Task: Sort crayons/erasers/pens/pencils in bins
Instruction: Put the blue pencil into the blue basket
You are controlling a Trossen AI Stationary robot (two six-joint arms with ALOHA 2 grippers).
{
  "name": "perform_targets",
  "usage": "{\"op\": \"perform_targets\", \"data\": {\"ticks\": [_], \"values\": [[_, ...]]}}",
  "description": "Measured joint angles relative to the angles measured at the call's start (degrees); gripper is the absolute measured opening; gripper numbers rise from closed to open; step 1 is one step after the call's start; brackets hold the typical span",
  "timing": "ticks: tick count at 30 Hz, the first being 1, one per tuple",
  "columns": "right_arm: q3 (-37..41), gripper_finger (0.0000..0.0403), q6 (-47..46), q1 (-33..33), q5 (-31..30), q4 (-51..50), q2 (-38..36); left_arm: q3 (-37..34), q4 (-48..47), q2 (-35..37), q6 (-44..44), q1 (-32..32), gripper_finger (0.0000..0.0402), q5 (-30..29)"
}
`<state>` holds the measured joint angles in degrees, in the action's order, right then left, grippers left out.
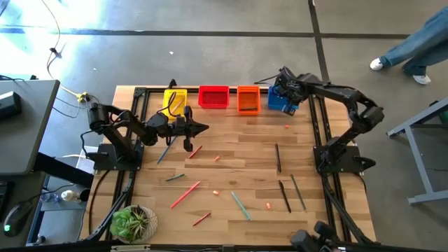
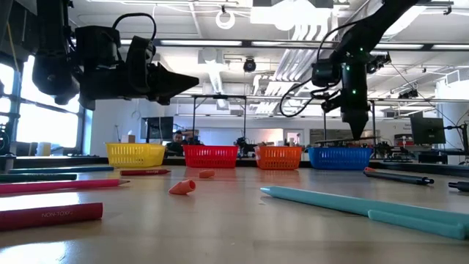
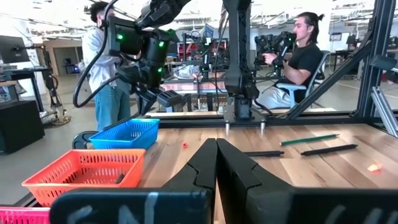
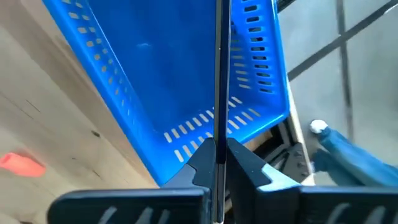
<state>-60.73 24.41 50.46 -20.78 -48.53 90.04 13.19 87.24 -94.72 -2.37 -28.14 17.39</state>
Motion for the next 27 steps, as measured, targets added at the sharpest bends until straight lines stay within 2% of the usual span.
{"op": "perform_targets", "data": {"ticks": [15,27], "values": [[-0.03,0.0012,-6.4,0.17,4.69,1.54,0.0,0.0,-0.66,0.0,-0.26,-0.02,0.0,0.0],[1.29,0.0012,-6.52,0.17,4.34,5.51,0.04,0.0,-0.87,0.0,-0.26,-0.02,0.0,0.0]]}}
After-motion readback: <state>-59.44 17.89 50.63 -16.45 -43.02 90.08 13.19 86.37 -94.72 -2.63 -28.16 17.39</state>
